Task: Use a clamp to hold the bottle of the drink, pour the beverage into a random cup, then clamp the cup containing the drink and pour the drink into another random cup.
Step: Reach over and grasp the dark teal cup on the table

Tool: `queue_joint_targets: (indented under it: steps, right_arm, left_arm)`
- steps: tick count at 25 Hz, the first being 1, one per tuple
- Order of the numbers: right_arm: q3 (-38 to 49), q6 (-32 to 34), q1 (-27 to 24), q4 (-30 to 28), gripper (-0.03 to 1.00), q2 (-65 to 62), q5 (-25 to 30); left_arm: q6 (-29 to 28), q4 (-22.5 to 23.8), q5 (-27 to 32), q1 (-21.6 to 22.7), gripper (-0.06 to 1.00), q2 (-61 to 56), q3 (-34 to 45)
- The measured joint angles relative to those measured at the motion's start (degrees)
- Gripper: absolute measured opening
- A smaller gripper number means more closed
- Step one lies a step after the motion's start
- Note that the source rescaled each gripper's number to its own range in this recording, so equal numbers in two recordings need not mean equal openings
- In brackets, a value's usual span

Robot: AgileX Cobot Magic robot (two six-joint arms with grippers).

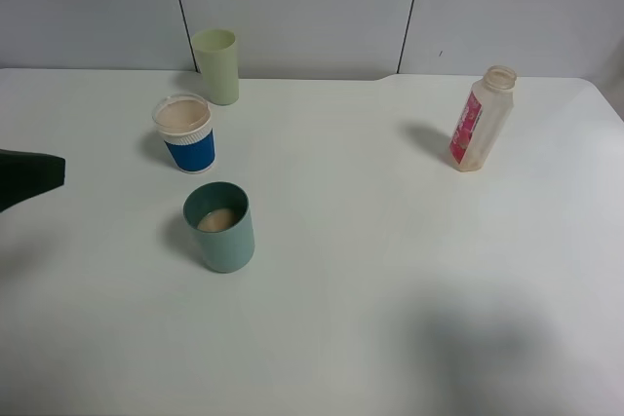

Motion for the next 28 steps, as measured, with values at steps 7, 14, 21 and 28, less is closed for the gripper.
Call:
queue_joint_targets:
  steps: [7,14,21,28]
  right_arm:
    - [0.00,0.00,0.00,0.00,0.67,0.00,0.00]
    - [0.00,0.00,0.00,0.00,0.67,0.00,0.00]
    - [0.00,0.00,0.00,0.00,0.67,0.00,0.00]
    - [0.00,0.00,0.00,0.00,0.67,0.00,0.00]
  left_arm:
    - [-10.47,5.90,-13.76,-12.73,0.84,0.20,8.89]
    - [-30.47,17.30,-30.43,-24.86,0.84,2.66,14.58]
    - [-33.14,19.36,-39.66,-28.17,0.84,10.96,17.45]
    - [-34.35,27.35,-53.93,-30.68,0.84,23.83,18.35]
